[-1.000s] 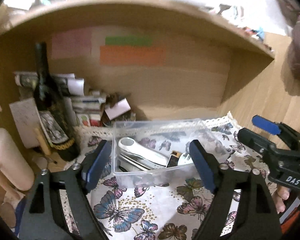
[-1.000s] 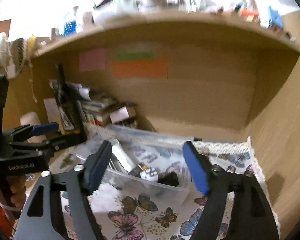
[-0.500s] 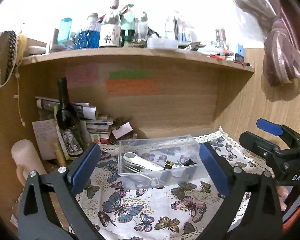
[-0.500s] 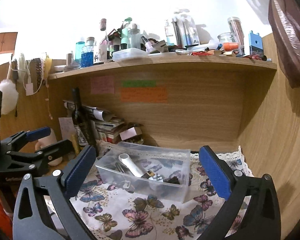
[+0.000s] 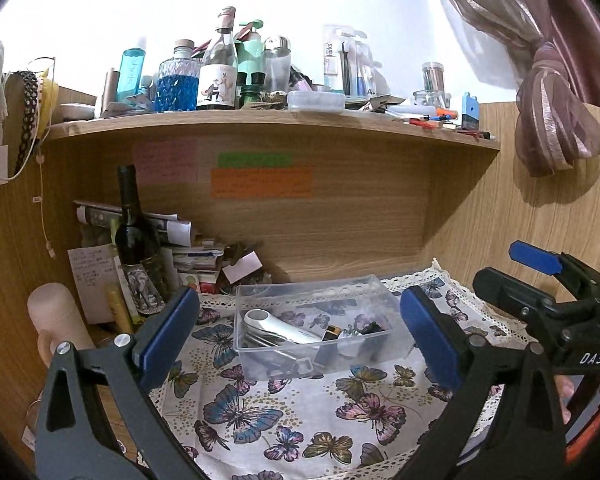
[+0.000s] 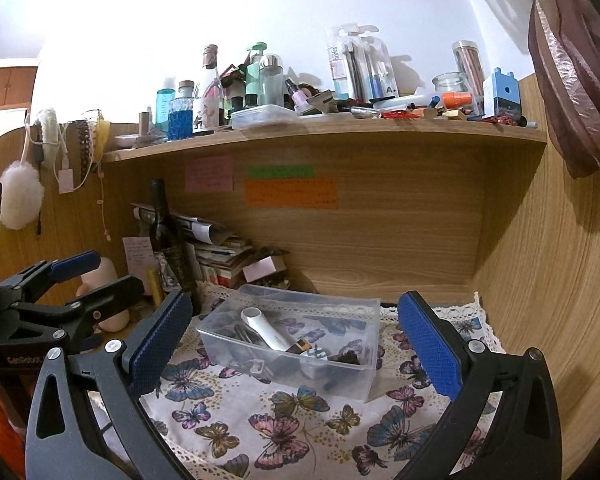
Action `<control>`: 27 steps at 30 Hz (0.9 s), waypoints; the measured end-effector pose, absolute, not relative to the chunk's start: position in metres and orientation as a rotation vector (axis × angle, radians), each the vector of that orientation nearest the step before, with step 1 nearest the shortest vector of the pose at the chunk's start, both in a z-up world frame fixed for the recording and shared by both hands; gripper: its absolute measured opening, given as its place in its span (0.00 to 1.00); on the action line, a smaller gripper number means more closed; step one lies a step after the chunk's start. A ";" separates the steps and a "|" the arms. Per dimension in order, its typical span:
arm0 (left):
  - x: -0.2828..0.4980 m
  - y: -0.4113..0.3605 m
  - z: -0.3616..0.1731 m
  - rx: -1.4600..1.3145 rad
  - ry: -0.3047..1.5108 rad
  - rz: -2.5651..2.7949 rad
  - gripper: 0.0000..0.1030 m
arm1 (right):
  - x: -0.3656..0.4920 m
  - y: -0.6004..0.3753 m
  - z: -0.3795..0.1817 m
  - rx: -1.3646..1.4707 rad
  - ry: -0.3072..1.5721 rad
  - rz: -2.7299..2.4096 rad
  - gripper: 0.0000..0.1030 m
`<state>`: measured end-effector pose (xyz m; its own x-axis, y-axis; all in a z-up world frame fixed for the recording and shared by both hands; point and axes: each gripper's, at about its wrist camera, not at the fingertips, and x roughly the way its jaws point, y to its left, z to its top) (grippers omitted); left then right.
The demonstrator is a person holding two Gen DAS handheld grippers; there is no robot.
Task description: Organize rigid objects
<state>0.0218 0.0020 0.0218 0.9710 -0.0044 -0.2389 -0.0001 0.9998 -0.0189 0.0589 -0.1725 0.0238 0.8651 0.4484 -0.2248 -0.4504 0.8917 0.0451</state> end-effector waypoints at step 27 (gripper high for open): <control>0.025 0.000 0.023 -0.023 0.248 -0.007 0.99 | 0.062 -0.174 0.023 0.008 0.246 0.468 1.00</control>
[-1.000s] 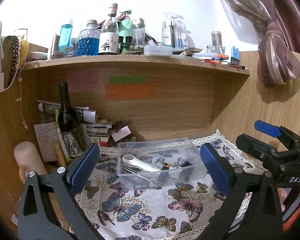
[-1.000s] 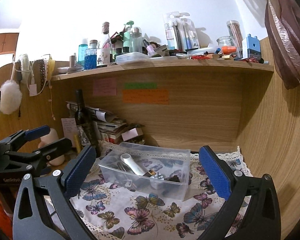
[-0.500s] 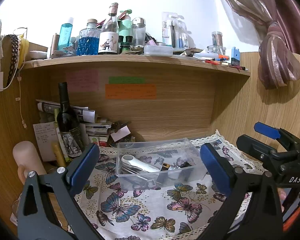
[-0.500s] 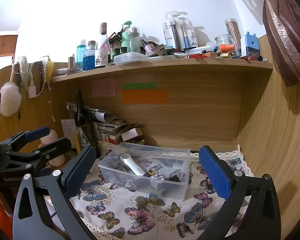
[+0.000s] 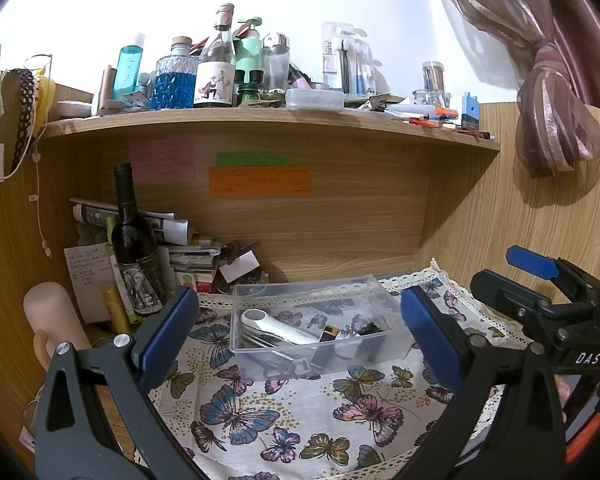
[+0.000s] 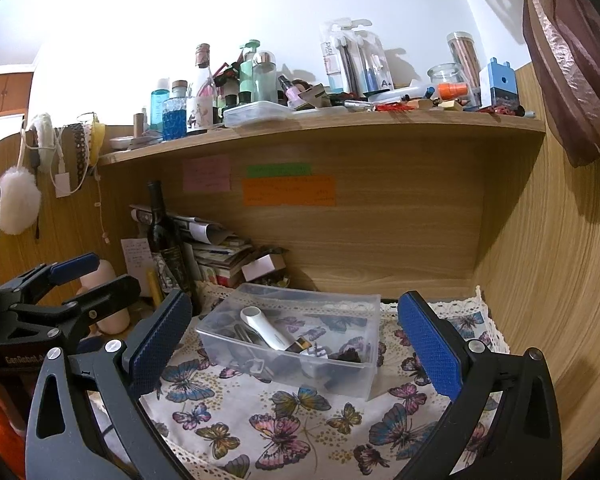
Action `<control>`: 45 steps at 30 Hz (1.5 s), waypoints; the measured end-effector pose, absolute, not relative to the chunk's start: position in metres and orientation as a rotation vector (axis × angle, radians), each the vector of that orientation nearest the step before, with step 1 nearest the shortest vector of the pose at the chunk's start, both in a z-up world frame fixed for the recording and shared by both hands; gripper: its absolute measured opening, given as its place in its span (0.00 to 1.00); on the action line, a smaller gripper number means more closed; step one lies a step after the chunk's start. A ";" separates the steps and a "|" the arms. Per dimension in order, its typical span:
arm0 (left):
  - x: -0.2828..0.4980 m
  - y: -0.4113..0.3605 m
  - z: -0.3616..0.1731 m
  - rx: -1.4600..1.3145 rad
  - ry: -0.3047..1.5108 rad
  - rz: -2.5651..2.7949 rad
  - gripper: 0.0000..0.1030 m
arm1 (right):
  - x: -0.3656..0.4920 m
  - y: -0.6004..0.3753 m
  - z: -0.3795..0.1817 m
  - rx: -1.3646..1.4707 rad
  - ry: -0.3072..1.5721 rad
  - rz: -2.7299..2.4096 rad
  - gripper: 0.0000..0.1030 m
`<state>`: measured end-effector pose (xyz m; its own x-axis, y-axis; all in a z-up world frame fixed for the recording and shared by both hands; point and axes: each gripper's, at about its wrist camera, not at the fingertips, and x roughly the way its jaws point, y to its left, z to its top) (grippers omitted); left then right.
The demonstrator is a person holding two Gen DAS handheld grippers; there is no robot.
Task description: Organize rigid objects
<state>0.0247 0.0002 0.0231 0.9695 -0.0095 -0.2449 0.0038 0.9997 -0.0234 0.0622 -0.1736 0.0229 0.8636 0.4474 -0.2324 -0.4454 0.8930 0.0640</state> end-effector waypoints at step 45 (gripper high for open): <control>0.038 0.007 0.017 -0.039 0.278 -0.035 1.00 | 0.067 -0.167 0.016 0.014 0.267 0.458 1.00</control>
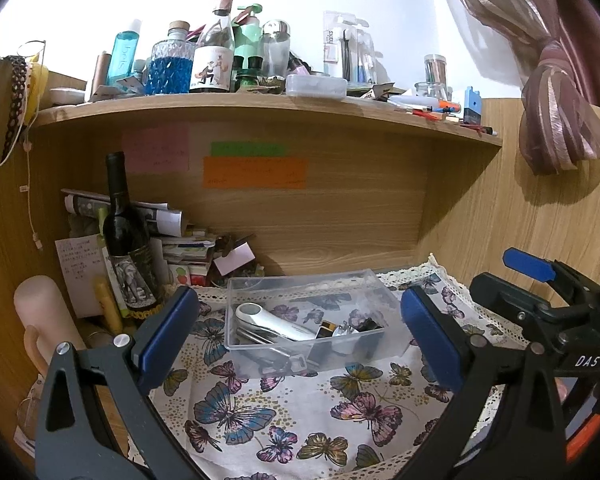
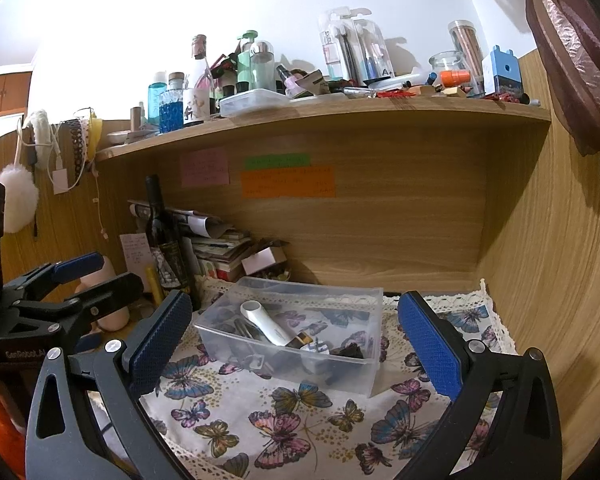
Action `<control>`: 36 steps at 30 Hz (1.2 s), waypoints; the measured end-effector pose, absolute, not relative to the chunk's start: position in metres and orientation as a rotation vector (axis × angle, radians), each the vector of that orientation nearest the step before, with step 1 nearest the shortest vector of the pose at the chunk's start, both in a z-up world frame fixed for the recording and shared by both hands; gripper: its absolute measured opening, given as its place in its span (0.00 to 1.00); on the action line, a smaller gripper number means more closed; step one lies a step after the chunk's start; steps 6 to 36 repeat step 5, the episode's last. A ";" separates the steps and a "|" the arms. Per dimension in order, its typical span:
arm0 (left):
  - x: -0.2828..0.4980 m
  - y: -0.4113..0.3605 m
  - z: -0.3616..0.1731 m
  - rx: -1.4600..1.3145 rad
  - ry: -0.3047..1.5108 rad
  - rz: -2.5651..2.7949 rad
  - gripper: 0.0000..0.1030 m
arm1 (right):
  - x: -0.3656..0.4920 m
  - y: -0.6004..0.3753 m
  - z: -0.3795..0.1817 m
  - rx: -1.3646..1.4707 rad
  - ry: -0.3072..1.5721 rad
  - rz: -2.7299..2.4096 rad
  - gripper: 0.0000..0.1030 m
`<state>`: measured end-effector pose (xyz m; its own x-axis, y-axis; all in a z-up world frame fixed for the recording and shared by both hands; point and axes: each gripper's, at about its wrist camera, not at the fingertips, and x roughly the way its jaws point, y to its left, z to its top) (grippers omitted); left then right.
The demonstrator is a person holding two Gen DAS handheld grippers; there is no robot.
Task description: Organize rigid objects
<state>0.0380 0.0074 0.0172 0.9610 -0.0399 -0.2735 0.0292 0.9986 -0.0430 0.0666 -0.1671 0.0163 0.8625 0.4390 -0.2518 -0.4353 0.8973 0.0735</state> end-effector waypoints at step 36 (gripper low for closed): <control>0.039 0.009 0.017 -0.036 0.273 -0.037 1.00 | 0.067 -0.167 0.016 0.016 0.269 0.458 1.00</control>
